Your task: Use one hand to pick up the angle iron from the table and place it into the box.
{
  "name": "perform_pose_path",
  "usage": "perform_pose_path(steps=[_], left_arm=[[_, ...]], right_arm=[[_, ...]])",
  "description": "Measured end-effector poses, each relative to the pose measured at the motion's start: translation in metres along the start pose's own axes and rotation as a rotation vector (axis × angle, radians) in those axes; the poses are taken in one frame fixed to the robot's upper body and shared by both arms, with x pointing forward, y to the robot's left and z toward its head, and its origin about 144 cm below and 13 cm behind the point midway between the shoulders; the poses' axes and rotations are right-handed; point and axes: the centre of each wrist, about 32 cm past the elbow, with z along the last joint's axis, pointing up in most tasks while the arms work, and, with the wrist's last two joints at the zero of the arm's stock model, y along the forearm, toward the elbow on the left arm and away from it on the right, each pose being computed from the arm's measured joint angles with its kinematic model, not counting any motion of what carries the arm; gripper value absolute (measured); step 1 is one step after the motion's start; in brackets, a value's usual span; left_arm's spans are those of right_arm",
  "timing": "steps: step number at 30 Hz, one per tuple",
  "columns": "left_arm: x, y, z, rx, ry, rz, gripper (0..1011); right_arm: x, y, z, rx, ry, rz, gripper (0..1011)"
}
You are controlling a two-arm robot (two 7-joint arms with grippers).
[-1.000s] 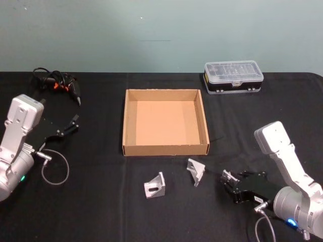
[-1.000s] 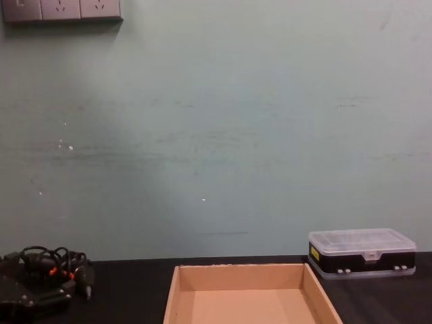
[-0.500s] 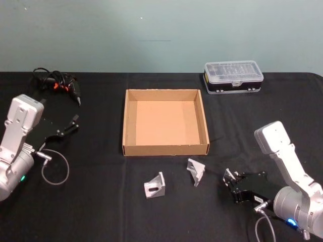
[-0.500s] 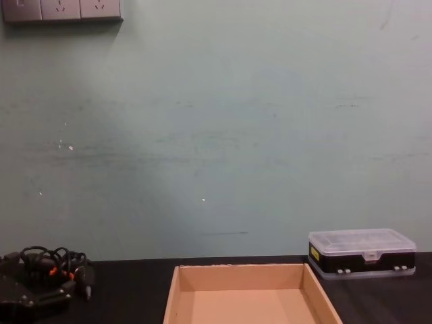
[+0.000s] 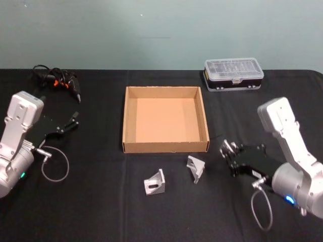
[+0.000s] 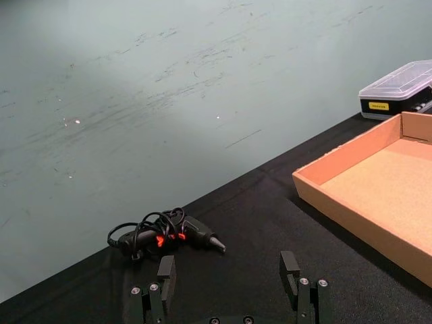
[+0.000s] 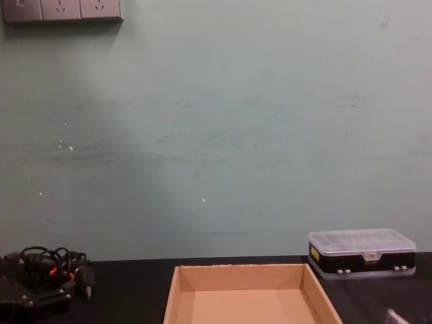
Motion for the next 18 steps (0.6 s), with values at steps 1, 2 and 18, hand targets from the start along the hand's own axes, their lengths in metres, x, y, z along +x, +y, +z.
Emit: perform_pose_path(steps=[1, 2, 18], left_arm=[[0.0, 0.0, 0.0, 0.0, 0.0, 0.0, 1011], [0.0, 0.0, 0.0, 0.0, 0.0, 0.0, 1011], [0.0, 0.0, 0.0, 0.0, 0.0, 0.0, 1011]], right_arm=[[0.001, 0.002, 0.002, 0.007, -0.004, -0.001, 79], [0.003, 0.005, 0.007, 0.021, -0.012, -0.001, 79], [0.03, 0.073, 0.053, 0.076, -0.071, 0.039, 79]])
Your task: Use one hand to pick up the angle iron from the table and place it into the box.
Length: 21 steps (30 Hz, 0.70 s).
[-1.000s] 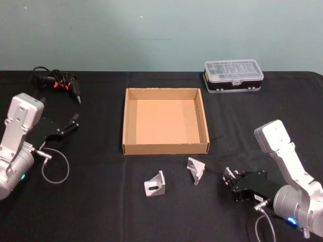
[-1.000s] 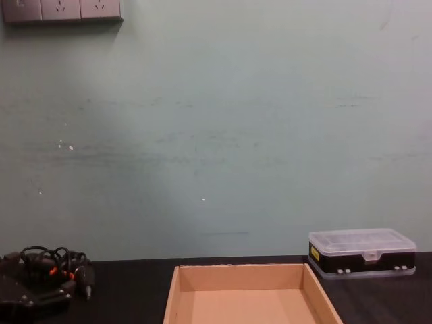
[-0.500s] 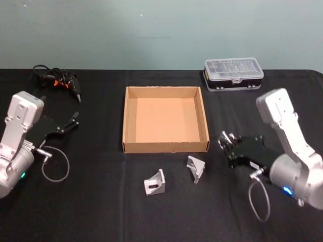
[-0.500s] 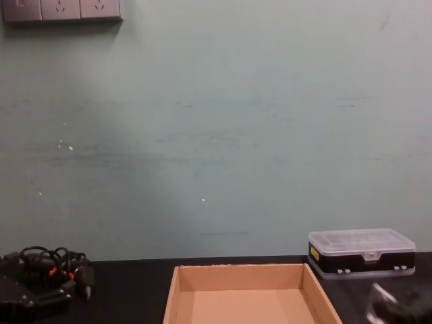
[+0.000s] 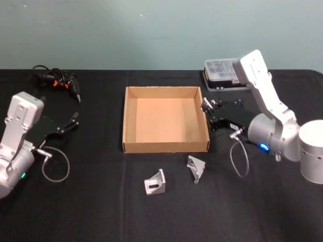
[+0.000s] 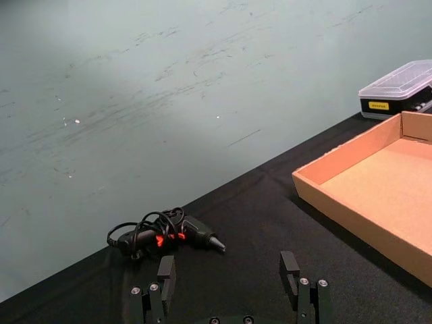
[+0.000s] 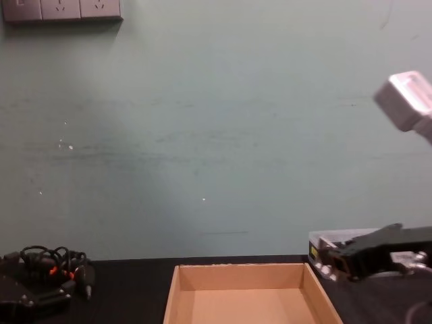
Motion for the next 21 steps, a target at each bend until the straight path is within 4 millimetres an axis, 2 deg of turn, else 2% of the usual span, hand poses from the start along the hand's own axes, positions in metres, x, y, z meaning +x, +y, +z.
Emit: perform_pose_path(steps=[2, 3, 10, 21], left_arm=[[0.0, 0.0, 0.0, 0.0, 0.0, 0.0, 1011], [0.0, 0.0, 0.0, 0.0, 0.0, 0.0, 1011], [0.0, 0.0, 0.0, 0.0, 0.0, 0.0, 1011], [0.0, 0.0, 0.0, 0.0, 0.0, 0.0, 1011]], right_arm=[[0.001, 0.004, 0.001, -0.002, 0.0, 0.001, 80], [0.004, 0.015, 0.003, -0.005, 0.001, 0.008, 79], [0.008, 0.045, 0.009, -0.013, 0.015, 0.025, 79], [0.009, 0.084, 0.004, -0.053, 0.046, 0.028, 79]])
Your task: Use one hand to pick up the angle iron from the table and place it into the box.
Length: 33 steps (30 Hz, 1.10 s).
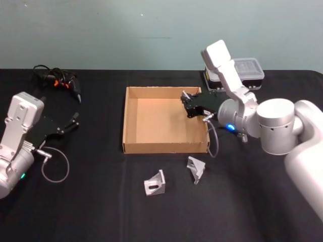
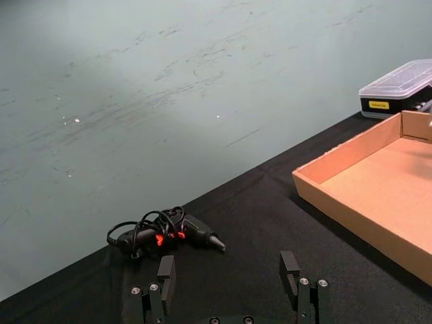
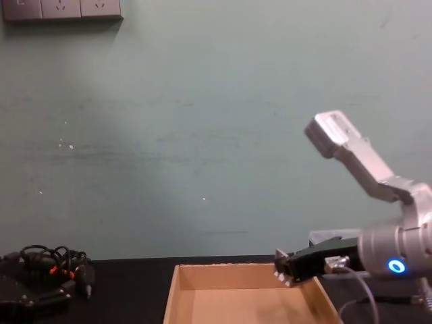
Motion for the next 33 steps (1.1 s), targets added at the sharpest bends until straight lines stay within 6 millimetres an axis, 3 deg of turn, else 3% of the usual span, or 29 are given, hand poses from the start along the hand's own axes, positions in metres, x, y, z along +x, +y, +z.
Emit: perform_pose_path(steps=[14, 28, 33], left_arm=[[0.0, 0.0, 0.0, 0.0, 0.0, 0.0, 1011], [0.0, 0.0, 0.0, 0.0, 0.0, 0.0, 1011], [0.0, 0.0, 0.0, 0.0, 0.0, 0.0, 1012]], right_arm=[[0.006, 0.031, -0.006, -0.024, 0.056, 0.01, 79], [0.007, 0.034, -0.006, -0.025, 0.057, 0.014, 80], [0.006, 0.034, -0.006, -0.024, 0.057, 0.014, 190]])
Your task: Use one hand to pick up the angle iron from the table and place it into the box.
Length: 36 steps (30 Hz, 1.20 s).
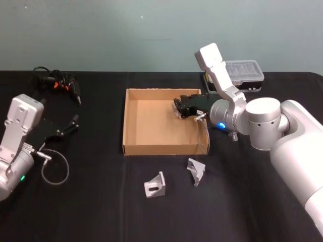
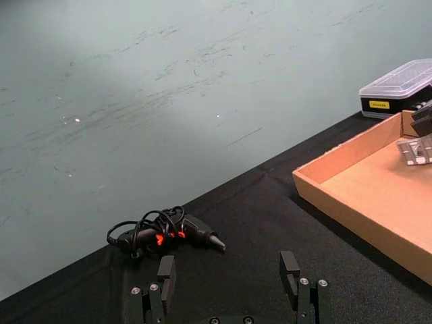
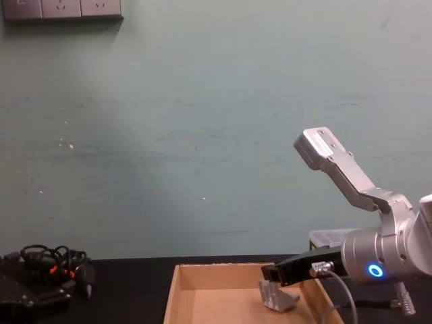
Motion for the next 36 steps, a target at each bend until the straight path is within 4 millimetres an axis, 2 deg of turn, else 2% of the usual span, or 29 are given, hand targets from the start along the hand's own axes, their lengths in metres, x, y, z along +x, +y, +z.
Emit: perform_pose_path(steps=[8, 9, 10, 11, 14, 24, 28, 36], left_arm=[[0.0, 0.0, 0.0, 0.0, 0.0, 0.0, 1011], [0.0, 0.0, 0.0, 0.0, 0.0, 0.0, 1011], [0.0, 0.0, 0.0, 0.0, 0.0, 0.0, 1011], [0.0, 0.0, 0.0, 0.0, 0.0, 0.0, 1011], [0.0, 0.0, 0.0, 0.0, 0.0, 0.0, 1011], [0.0, 0.0, 0.0, 0.0, 0.0, 0.0, 1011], [0.0, 0.0, 0.0, 0.0, 0.0, 0.0, 1011], [0.0, 0.0, 0.0, 0.0, 0.0, 0.0, 1011]], right_arm=[[0.0, 0.0, 0.0, 0.0, 0.0, 0.0, 431], [0.0, 0.0, 0.0, 0.0, 0.0, 0.0, 490], [0.0, 0.0, 0.0, 0.0, 0.0, 0.0, 501], [0.0, 0.0, 0.0, 0.0, 0.0, 0.0, 574], [0.0, 0.0, 0.0, -0.001, 0.0, -0.001, 633], [0.0, -0.001, 0.0, -0.001, 0.001, -0.002, 947], [-0.003, -0.011, -0.001, 0.02, -0.001, -0.006, 1003], [-0.009, -0.035, -0.005, 0.053, 0.01, -0.014, 1003]])
